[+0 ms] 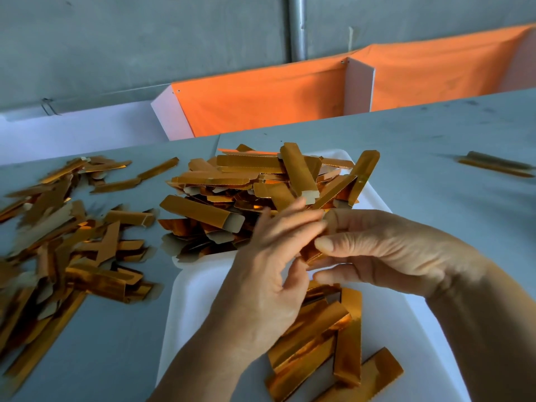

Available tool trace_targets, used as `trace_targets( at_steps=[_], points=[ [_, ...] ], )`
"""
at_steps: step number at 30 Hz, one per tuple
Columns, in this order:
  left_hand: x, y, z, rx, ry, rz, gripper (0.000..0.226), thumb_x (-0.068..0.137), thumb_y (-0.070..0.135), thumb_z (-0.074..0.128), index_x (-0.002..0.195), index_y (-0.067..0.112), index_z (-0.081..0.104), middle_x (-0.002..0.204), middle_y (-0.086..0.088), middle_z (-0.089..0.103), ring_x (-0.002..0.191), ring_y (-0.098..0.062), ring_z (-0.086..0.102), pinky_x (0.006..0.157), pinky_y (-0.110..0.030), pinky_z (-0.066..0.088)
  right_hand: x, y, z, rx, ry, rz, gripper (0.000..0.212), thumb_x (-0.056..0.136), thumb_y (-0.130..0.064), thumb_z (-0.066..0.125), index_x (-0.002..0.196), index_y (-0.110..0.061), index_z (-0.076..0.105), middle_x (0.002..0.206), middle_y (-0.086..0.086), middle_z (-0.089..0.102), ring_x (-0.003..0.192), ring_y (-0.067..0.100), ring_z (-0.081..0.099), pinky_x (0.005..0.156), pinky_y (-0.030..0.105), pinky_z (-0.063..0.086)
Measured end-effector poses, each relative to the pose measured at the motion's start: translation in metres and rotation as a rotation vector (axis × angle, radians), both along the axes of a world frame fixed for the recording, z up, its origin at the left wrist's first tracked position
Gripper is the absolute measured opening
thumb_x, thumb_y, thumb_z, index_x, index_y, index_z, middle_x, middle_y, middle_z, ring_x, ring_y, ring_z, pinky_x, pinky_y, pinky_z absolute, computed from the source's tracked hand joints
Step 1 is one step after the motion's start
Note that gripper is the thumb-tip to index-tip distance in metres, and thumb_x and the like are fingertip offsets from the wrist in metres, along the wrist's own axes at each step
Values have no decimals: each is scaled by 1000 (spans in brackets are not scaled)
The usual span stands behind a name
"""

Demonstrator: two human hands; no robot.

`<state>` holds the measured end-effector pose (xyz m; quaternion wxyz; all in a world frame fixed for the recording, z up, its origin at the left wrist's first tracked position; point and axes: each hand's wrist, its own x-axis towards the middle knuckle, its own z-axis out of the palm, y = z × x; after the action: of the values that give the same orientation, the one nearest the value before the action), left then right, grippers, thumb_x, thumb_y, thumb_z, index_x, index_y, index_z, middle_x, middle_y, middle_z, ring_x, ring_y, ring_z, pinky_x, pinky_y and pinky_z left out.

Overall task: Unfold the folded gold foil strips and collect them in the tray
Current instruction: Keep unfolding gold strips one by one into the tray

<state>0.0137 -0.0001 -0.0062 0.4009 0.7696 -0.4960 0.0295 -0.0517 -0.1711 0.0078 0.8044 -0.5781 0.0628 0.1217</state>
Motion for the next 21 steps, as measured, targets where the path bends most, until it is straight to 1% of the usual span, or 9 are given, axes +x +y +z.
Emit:
trace_targets(
  at_steps=[2,5,8,10,11,14,16,19,21],
  points=[
    [-2,0,2,-79,125,-66,48,85,-3,49,127,19,59,139,18,46,134,3,34,105,-14,34,1,3,1,28,-25,-36,55,69,-5,67,117,12,47,99,19,70,97,31,69,85,38,57],
    [-2,1,2,-275,335,-116,42,86,1,47,124,16,60,139,10,48,130,-3,42,91,-11,45,1,10,5,-64,-46,-79,34,65,-6,74,93,-1,54,92,15,72,91,28,71,84,39,58],
    [4,0,-3,-434,499,-13,48,85,15,63,131,26,52,136,11,52,127,0,45,90,-9,44,4,23,4,-560,-8,-90,37,65,-13,85,85,-11,54,90,8,71,82,22,73,79,40,59],
    [8,-1,-8,-426,579,81,62,79,20,72,134,33,47,122,17,62,115,3,55,84,-13,49,7,32,1,-930,-13,-62,32,69,-23,83,81,-23,54,86,-2,68,80,15,68,76,36,59],
    [9,-2,-10,-394,582,114,65,79,17,70,136,35,43,115,18,65,110,2,59,83,-16,51,8,35,0,-1002,-18,-38,30,71,-27,82,81,-25,54,85,-5,67,80,12,66,76,34,59],
    [12,-1,-13,-308,555,167,72,87,6,63,143,36,30,115,17,66,107,-1,62,90,-27,50,6,35,2,-837,-17,38,24,78,-26,77,86,-17,56,83,-1,73,75,11,72,71,30,60],
    [13,1,-11,-270,615,146,66,89,7,60,142,37,35,122,11,64,111,-1,59,95,-30,47,3,26,6,-693,0,-40,24,79,-25,74,88,-10,58,81,4,73,72,11,72,63,23,58],
    [10,3,-9,-163,648,41,49,93,5,52,122,44,54,109,17,69,104,0,63,87,-23,52,0,15,9,-517,-46,-276,38,74,-34,68,96,-5,60,84,7,73,70,13,71,59,19,54],
    [7,3,-7,-128,659,5,48,94,8,51,112,52,57,99,17,71,96,0,66,78,-14,52,0,14,9,-388,-91,-362,44,69,-34,66,100,-3,60,85,8,73,68,13,69,57,18,52]
  ],
)
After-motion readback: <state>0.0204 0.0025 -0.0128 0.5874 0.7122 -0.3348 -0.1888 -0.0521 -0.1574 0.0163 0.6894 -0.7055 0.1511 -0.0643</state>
